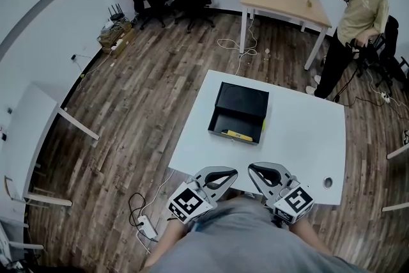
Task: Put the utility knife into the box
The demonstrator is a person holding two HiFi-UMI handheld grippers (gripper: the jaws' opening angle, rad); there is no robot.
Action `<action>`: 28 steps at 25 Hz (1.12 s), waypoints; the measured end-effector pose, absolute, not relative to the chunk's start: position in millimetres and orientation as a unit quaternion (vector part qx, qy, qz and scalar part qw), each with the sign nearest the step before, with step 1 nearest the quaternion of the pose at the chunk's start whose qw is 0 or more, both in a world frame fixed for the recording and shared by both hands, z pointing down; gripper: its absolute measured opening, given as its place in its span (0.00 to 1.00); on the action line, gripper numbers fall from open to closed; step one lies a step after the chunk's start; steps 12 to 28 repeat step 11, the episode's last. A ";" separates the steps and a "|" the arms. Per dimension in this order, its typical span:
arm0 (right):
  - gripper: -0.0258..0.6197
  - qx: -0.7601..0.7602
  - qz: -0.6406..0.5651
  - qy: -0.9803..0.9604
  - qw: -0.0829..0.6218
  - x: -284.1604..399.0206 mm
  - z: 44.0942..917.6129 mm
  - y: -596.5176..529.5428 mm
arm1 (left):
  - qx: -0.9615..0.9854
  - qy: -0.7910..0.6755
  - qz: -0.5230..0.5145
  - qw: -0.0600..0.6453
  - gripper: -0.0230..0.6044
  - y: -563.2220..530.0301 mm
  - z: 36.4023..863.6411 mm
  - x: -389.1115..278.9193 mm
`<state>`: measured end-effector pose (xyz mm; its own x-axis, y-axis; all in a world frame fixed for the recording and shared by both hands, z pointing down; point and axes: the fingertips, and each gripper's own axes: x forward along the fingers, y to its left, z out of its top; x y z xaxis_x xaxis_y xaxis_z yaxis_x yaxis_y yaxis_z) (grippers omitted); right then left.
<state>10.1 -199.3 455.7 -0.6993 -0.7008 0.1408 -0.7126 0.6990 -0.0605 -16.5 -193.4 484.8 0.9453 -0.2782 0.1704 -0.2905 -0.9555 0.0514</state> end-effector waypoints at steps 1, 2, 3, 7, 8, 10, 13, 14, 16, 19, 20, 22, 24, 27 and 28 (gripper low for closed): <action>0.09 0.384 0.056 -0.920 0.053 10.3 455.4 -199.8 | 0.985 -0.146 0.081 0.038 0.07 -194.1 484.0 -16.6; 0.09 0.384 0.057 -0.920 0.053 10.4 455.2 -200.1 | 0.985 -0.146 0.081 0.039 0.07 -193.8 485.0 -16.9; 0.09 0.384 0.058 -0.920 0.053 10.2 455.3 -200.4 | 0.985 -0.144 0.082 0.040 0.07 -193.1 486.6 -17.5; 0.09 0.385 0.060 -0.919 0.055 10.5 456.0 -200.2 | 0.985 -0.147 0.083 0.041 0.07 -193.9 485.4 -17.9; 0.09 0.385 0.060 -0.919 0.054 11.6 455.8 -200.3 | 0.984 -0.149 0.083 0.042 0.07 -195.1 483.7 -16.7; 0.09 0.385 0.061 -0.919 0.054 14.0 455.5 -200.8 | 0.984 -0.150 0.085 0.042 0.07 -196.1 482.8 -14.0; 0.09 0.384 0.061 -0.920 0.053 15.2 455.4 -201.1 | 0.984 -0.149 0.087 0.042 0.07 -196.2 483.1 -12.6; 0.09 0.384 0.061 -0.920 0.053 15.2 455.4 -201.1 | 0.984 -0.149 0.087 0.042 0.07 -196.2 483.1 -12.6; 0.09 0.384 0.061 -0.920 0.053 15.2 455.4 -201.1 | 0.984 -0.149 0.087 0.042 0.07 -196.2 483.1 -12.6; 0.09 0.384 0.061 -0.920 0.053 15.2 455.4 -201.1 | 0.984 -0.149 0.087 0.042 0.07 -196.2 483.1 -12.6; 0.09 0.384 0.061 -0.920 0.053 15.2 455.4 -201.1 | 0.984 -0.149 0.087 0.042 0.07 -196.2 483.1 -12.6; 0.09 0.384 0.061 -0.920 0.053 15.2 455.4 -201.1 | 0.984 -0.149 0.087 0.042 0.07 -196.2 483.1 -12.6; 0.09 0.384 0.061 -0.920 0.053 15.2 455.4 -201.1 | 0.984 -0.149 0.087 0.042 0.07 -196.2 483.1 -12.6; 0.09 0.384 0.061 -0.920 0.053 15.2 455.4 -201.1 | 0.984 -0.149 0.087 0.042 0.07 -196.2 483.1 -12.6; 0.09 0.384 0.061 -0.920 0.053 15.2 455.4 -201.1 | 0.984 -0.149 0.087 0.042 0.07 -196.2 483.1 -12.6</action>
